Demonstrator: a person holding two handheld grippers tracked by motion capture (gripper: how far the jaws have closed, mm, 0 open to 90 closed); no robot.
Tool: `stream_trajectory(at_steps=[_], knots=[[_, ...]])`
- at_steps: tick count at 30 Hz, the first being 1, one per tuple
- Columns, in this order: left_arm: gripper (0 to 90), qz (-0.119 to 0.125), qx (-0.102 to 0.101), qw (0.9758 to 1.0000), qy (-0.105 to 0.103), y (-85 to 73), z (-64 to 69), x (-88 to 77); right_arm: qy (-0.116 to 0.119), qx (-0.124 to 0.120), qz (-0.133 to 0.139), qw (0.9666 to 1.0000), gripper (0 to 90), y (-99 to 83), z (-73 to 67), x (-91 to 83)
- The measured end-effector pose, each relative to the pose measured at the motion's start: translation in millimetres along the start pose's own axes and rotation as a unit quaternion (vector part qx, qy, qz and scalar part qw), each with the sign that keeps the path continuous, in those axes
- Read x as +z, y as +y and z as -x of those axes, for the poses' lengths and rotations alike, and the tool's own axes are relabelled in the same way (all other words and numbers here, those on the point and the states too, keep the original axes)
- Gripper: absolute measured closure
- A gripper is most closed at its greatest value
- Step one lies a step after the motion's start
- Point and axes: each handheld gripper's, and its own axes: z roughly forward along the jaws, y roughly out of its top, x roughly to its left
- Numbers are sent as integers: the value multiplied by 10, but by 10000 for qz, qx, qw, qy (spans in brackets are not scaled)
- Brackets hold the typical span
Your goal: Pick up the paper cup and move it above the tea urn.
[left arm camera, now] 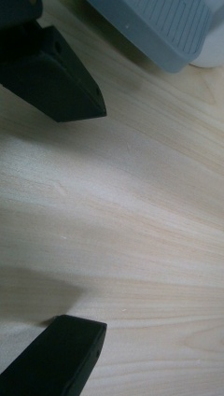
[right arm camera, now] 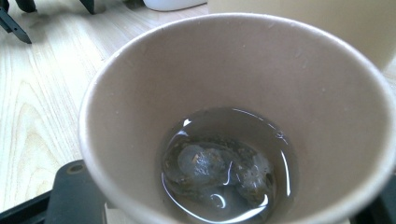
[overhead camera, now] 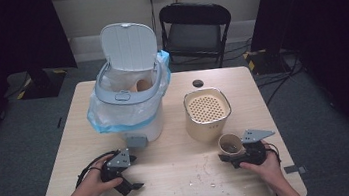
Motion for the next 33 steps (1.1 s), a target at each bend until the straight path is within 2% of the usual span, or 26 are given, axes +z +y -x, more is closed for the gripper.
stream_trajectory(at_steps=[12, 18, 22, 25, 33], knots=[[0, -3, 0, 10000, 1, 0, -1, -1, -43, -77, 25, 10000, 291, -2, -10, -10], [0, -4, 1, 10000, -2, 0, -1, -1, -120, -177, -47, 9998, 300, 7, -12, -45], [0, -2, -2, 10000, -23, -1, -2, 1, -180, -120, -18, 9998, 303, 7, 20, -86], [0, -8, 1, 10000, -20, -1, -2, 0, -320, -55, -59, 9995, 304, 37, 66, -137], [0, -4, -1, 10000, -22, -1, -1, 1, -511, -95, -97, 9986, 306, 147, 170, -218]])
